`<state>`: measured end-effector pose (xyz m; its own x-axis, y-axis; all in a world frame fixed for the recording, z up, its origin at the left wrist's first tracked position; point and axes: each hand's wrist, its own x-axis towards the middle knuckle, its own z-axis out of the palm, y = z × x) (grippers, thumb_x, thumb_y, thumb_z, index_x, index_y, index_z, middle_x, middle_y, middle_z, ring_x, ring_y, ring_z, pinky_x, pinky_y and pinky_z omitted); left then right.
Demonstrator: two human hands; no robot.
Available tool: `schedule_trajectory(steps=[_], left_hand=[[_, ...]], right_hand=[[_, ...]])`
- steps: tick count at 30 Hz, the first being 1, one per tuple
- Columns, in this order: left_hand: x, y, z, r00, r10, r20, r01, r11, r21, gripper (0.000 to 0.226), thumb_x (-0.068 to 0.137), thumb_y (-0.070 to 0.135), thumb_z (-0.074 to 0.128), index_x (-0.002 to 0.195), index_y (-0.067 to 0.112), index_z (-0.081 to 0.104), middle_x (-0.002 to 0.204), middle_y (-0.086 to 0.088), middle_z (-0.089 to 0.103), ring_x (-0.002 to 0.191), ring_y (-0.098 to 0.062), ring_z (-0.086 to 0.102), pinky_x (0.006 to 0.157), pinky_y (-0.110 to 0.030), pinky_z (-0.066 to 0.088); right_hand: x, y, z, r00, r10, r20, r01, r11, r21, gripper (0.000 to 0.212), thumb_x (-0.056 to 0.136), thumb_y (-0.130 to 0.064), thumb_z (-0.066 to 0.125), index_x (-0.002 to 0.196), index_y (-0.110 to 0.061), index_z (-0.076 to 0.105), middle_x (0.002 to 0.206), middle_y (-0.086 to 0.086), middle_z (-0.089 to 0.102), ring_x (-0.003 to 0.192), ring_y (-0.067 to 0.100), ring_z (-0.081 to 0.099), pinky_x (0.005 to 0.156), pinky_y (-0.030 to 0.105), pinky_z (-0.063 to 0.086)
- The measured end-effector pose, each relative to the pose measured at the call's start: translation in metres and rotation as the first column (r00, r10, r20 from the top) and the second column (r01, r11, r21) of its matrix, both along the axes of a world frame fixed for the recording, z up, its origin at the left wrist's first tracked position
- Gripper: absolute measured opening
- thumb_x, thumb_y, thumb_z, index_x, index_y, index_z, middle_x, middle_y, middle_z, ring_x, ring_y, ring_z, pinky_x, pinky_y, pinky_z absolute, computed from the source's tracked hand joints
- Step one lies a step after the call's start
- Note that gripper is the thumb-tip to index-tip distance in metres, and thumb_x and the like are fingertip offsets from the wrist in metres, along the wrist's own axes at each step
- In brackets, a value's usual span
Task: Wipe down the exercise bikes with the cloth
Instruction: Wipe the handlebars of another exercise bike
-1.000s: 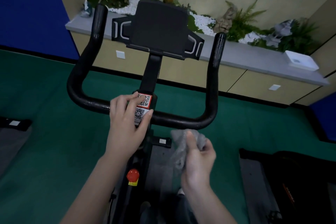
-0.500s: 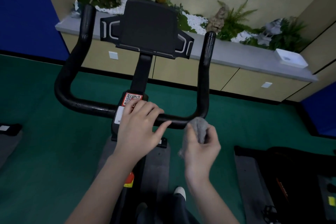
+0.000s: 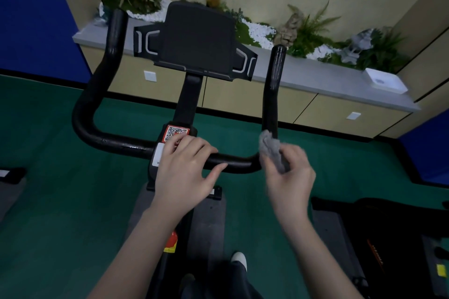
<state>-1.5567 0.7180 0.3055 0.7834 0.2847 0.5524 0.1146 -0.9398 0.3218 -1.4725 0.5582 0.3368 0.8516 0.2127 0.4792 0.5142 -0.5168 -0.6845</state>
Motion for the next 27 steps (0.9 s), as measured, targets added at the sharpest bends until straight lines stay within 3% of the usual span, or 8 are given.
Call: schedule_trajectory(steps=[3, 6, 10, 13, 16, 21, 24, 27], left_hand=[[0.0, 0.0, 0.0, 1.0, 0.002, 0.006, -0.002, 1.0, -0.003, 0.029, 0.083, 0.045, 0.064, 0.09, 0.018, 0.071, 0.088, 0.008, 0.065, 0.091, -0.016, 0.059, 0.103, -0.034, 0.032], [0.0, 0.0, 0.0, 1.0, -0.002, 0.008, 0.002, 1.0, -0.002, 0.029, 0.084, 0.045, 0.062, 0.09, 0.018, 0.071, 0.088, 0.008, 0.064, 0.091, -0.016, 0.059, 0.103, -0.034, 0.031], [-0.001, 0.001, 0.0, 1.0, -0.01, 0.017, 0.01, 1.0, 0.002, 0.028, 0.084, 0.045, 0.063, 0.088, 0.018, 0.071, 0.087, 0.008, 0.064, 0.09, -0.016, 0.059, 0.103, -0.035, 0.032], [-0.001, 0.001, 0.001, 1.0, -0.007, 0.02, 0.007, 1.0, 0.001, 0.029, 0.084, 0.046, 0.062, 0.087, 0.018, 0.071, 0.087, 0.008, 0.064, 0.089, -0.015, 0.06, 0.104, -0.035, 0.032], [-0.001, 0.001, 0.001, 1.0, -0.003, 0.013, 0.003, 1.0, -0.006, 0.029, 0.084, 0.046, 0.061, 0.087, 0.019, 0.071, 0.086, 0.009, 0.064, 0.088, -0.014, 0.059, 0.104, -0.033, 0.03], [-0.001, 0.001, 0.001, 1.0, -0.004, 0.022, 0.004, 1.0, -0.017, 0.029, 0.084, 0.047, 0.062, 0.087, 0.019, 0.07, 0.087, 0.01, 0.063, 0.089, -0.013, 0.059, 0.106, -0.032, 0.029], [-0.001, 0.001, 0.0, 1.0, -0.001, 0.023, 0.002, 1.0, -0.017, 0.029, 0.084, 0.046, 0.063, 0.087, 0.019, 0.071, 0.087, 0.01, 0.064, 0.089, -0.013, 0.06, 0.105, -0.033, 0.03], [-0.001, 0.001, 0.0, 1.0, -0.005, 0.018, 0.005, 1.0, -0.013, 0.029, 0.084, 0.046, 0.062, 0.088, 0.019, 0.07, 0.087, 0.01, 0.063, 0.089, -0.013, 0.06, 0.106, -0.033, 0.03]], right_hand=[[0.028, 0.004, 0.01, 0.974, 0.222, 0.04, -0.2, 0.932, -0.301, 0.005, 0.079, -0.004, 0.072, 0.08, -0.005, 0.067, 0.082, 0.004, 0.067, 0.082, 0.025, 0.056, 0.071, 0.023, 0.041], [0.042, 0.023, 0.014, 0.894, 0.415, -0.167, -0.432, 0.705, -0.563, 0.017, 0.087, -0.013, 0.064, 0.073, -0.012, 0.055, 0.076, 0.007, 0.063, 0.084, 0.03, 0.055, 0.073, 0.038, 0.045], [0.062, 0.032, 0.033, 0.768, 0.492, -0.41, -0.632, 0.483, -0.606, 0.015, 0.091, -0.017, 0.06, 0.079, -0.009, 0.058, 0.074, 0.004, 0.06, 0.076, 0.024, 0.056, 0.068, 0.034, 0.043], [0.073, 0.032, 0.043, 0.758, 0.512, -0.405, -0.625, 0.394, -0.673, 0.01, 0.089, -0.015, 0.062, 0.09, -0.006, 0.066, 0.077, 0.002, 0.056, 0.081, 0.023, 0.055, 0.075, 0.034, 0.045], [0.068, 0.036, 0.041, 0.751, 0.539, -0.381, -0.622, 0.383, -0.683, 0.01, 0.089, -0.014, 0.062, 0.089, -0.006, 0.068, 0.077, 0.003, 0.056, 0.083, 0.023, 0.055, 0.077, 0.033, 0.044], [0.075, 0.028, 0.041, 0.78, 0.522, -0.343, -0.596, 0.456, -0.66, 0.008, 0.087, -0.01, 0.062, 0.089, -0.006, 0.069, 0.081, 0.009, 0.066, 0.082, 0.02, 0.053, 0.072, 0.027, 0.04], [0.071, 0.025, 0.033, 0.795, 0.543, -0.269, -0.56, 0.488, -0.669, 0.008, 0.084, -0.003, 0.059, 0.08, -0.005, 0.066, 0.077, 0.011, 0.065, 0.085, 0.025, 0.053, 0.074, 0.033, 0.042], [0.071, 0.025, 0.029, 0.779, 0.548, -0.303, -0.594, 0.494, -0.635, 0.015, 0.085, -0.004, 0.059, 0.091, -0.009, 0.071, 0.083, 0.009, 0.069, 0.088, 0.023, 0.053, 0.078, 0.032, 0.045]])
